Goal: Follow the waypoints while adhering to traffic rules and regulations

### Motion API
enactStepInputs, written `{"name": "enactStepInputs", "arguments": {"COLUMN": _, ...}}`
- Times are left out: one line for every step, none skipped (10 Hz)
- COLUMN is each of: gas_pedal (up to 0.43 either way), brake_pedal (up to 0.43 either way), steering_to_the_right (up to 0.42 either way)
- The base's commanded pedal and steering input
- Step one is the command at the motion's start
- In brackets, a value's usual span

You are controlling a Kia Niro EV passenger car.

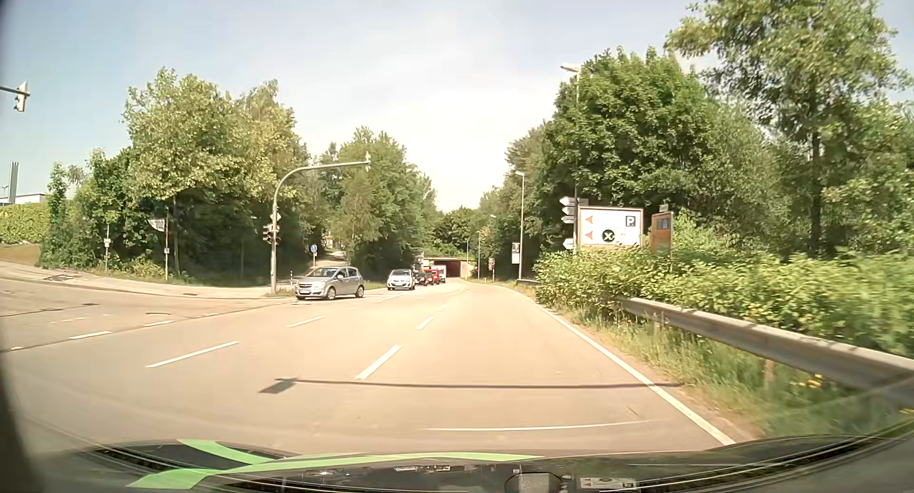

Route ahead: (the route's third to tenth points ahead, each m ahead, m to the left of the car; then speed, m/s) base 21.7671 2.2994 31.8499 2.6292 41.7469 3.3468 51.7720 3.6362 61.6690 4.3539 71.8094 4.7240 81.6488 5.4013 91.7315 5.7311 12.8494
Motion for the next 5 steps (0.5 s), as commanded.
{"name": "enactStepInputs", "arguments": {"gas_pedal": 0.047, "brake_pedal": 0.0, "steering_to_the_right": -0.003}}
{"name": "enactStepInputs", "arguments": {"gas_pedal": 0.047, "brake_pedal": 0.0, "steering_to_the_right": -0.003}}
{"name": "enactStepInputs", "arguments": {"gas_pedal": 0.047, "brake_pedal": 0.0, "steering_to_the_right": -0.003}}
{"name": "enactStepInputs", "arguments": {"gas_pedal": 0.047, "brake_pedal": 0.0, "steering_to_the_right": -0.003}}
{"name": "enactStepInputs", "arguments": {"gas_pedal": 0.047, "brake_pedal": 0.0, "steering_to_the_right": -0.003}}
